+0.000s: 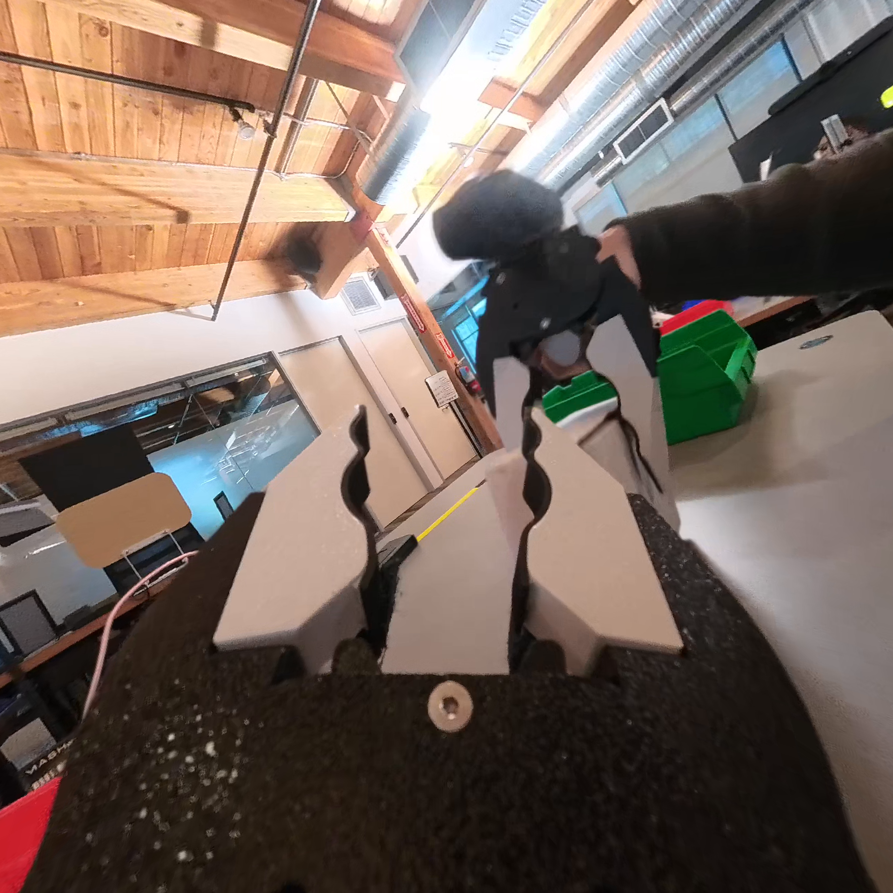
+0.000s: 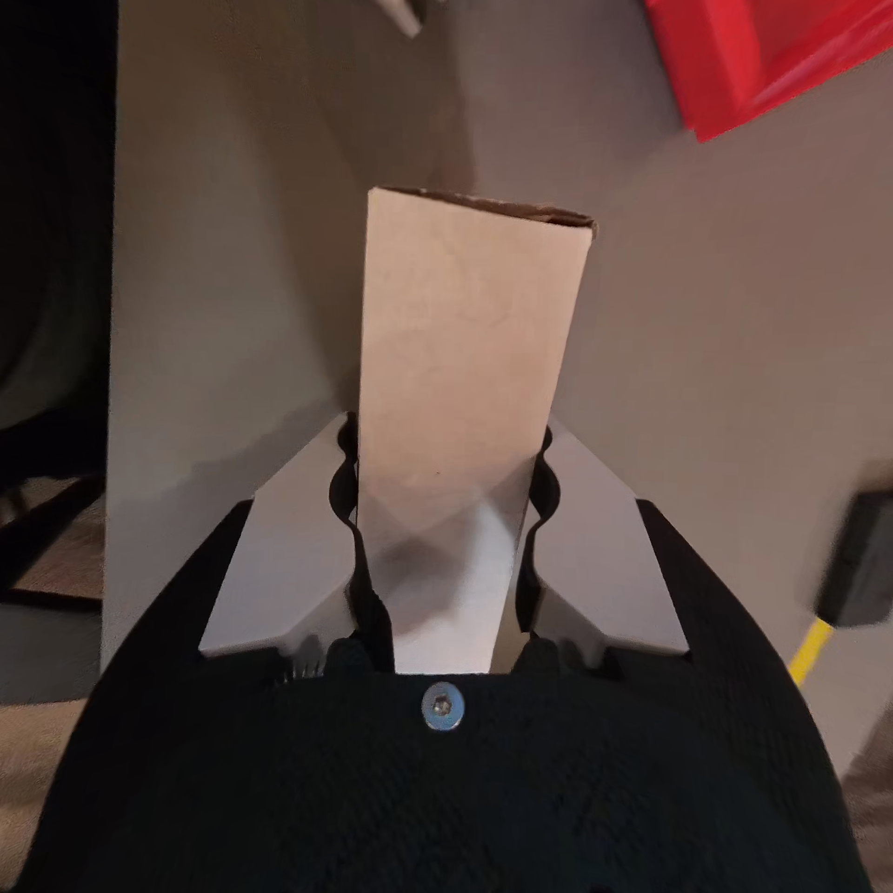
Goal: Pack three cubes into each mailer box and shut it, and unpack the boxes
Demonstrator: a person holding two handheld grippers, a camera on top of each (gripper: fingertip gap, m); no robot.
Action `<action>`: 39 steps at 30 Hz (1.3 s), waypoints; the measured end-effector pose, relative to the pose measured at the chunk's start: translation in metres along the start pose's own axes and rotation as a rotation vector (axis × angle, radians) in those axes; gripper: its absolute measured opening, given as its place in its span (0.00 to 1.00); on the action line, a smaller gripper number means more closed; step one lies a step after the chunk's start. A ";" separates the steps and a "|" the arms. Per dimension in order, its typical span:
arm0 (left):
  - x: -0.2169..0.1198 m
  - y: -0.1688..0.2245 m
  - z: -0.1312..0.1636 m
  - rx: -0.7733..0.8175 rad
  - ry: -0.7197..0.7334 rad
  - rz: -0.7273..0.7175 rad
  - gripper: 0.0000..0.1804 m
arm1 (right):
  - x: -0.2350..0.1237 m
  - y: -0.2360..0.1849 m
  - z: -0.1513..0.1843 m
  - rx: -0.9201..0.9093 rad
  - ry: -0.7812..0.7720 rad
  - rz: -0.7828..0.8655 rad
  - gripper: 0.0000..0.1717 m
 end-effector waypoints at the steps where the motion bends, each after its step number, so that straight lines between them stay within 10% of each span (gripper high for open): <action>1: 0.000 -0.001 0.000 -0.009 0.003 -0.010 0.34 | -0.011 -0.002 0.008 0.010 0.025 0.052 0.41; 7: 0.001 0.001 0.000 -0.016 -0.007 -0.009 0.33 | -0.100 -0.018 0.090 0.160 0.096 0.529 0.42; 12: 0.005 0.003 0.002 -0.018 -0.037 0.003 0.33 | -0.126 -0.027 0.193 0.279 -0.220 0.867 0.41; 19: 0.008 0.007 0.003 -0.027 -0.055 0.041 0.32 | -0.060 -0.021 0.302 0.383 -0.510 0.717 0.39; 30: 0.009 0.009 0.005 -0.030 -0.076 0.074 0.29 | 0.043 -0.008 0.344 0.239 -0.480 0.848 0.43; 35: 0.009 0.009 0.005 -0.037 -0.078 0.083 0.29 | 0.036 -0.017 0.341 0.400 -0.322 0.633 0.67; 39: 0.010 0.011 0.006 -0.035 -0.081 0.094 0.29 | 0.008 -0.032 0.344 0.483 -0.400 0.489 0.55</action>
Point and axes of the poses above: each gripper's, where its closed fingertips meet, x out along the fingers, z out of its underside, y = z × x across the jaws, the point moved 10 cm from there along -x, back along the fingers, and after that the axes turned 14 degrees about -y, right-handed, at the moved point
